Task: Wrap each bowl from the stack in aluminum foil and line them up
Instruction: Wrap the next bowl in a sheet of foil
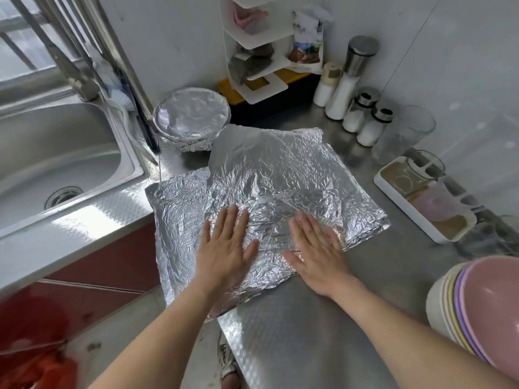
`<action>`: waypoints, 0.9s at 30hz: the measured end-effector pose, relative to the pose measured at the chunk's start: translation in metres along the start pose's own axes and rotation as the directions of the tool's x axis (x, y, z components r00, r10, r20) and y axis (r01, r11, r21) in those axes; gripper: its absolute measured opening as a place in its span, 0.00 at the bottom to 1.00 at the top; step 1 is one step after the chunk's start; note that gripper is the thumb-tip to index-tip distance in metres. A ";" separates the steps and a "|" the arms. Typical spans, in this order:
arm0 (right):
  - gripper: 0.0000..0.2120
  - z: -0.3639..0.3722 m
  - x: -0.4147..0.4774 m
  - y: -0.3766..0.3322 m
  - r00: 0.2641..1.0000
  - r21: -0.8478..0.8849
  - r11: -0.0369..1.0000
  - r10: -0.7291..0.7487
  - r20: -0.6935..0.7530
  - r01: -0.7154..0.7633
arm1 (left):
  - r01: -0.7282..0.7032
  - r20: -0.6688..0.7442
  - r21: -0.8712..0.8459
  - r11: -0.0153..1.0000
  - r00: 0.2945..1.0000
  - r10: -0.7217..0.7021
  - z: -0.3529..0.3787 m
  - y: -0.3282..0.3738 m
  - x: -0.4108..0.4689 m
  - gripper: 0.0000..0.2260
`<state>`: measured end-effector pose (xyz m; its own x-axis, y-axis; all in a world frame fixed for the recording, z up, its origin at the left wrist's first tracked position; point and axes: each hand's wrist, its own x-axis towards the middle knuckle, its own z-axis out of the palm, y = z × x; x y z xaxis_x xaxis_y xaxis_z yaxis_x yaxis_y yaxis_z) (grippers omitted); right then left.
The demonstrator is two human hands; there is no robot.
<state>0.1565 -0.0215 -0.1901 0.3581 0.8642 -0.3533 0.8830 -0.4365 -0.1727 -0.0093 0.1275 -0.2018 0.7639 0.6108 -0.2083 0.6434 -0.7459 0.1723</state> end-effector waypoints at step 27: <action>0.38 -0.024 -0.018 0.019 0.963 0.113 0.961 0.236 0.133 -0.251 | 0.019 0.065 -0.017 1.000 0.998 -0.018 -0.001 0.006 -0.012 0.30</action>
<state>0.1742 -0.0390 -0.1648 0.5125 0.6958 -0.5032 0.7246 -0.6649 -0.1815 -0.0147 0.1159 -0.1969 0.7471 0.6056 -0.2739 0.6589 -0.7293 0.1846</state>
